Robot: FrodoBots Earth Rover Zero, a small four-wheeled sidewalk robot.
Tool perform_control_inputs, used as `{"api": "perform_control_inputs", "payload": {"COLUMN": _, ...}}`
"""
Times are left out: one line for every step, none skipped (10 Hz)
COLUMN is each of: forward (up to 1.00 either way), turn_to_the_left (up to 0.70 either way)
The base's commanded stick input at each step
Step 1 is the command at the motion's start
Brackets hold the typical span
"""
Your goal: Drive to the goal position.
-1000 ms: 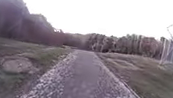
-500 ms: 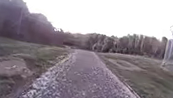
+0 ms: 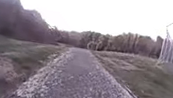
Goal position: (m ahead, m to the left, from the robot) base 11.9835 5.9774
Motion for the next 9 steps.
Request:
{"api": "perform_control_inputs", "payload": {"forward": 0.5, "turn_to_the_left": 0.0}}
{"api": "perform_control_inputs", "payload": {"forward": 0.5, "turn_to_the_left": 0.0}}
{"api": "perform_control_inputs", "payload": {"forward": 0.5, "turn_to_the_left": 0.0}}
{"api": "perform_control_inputs", "payload": {"forward": 0.5, "turn_to_the_left": 0.0}}
{"api": "perform_control_inputs", "payload": {"forward": 0.5, "turn_to_the_left": 0.0}}
{"api": "perform_control_inputs", "payload": {"forward": 0.5, "turn_to_the_left": 0.0}}
{"api": "perform_control_inputs", "payload": {"forward": 0.5, "turn_to_the_left": 0.0}}
{"api": "perform_control_inputs", "payload": {"forward": 0.5, "turn_to_the_left": 0.0}}
{"api": "perform_control_inputs", "payload": {"forward": 0.5, "turn_to_the_left": 0.0}}
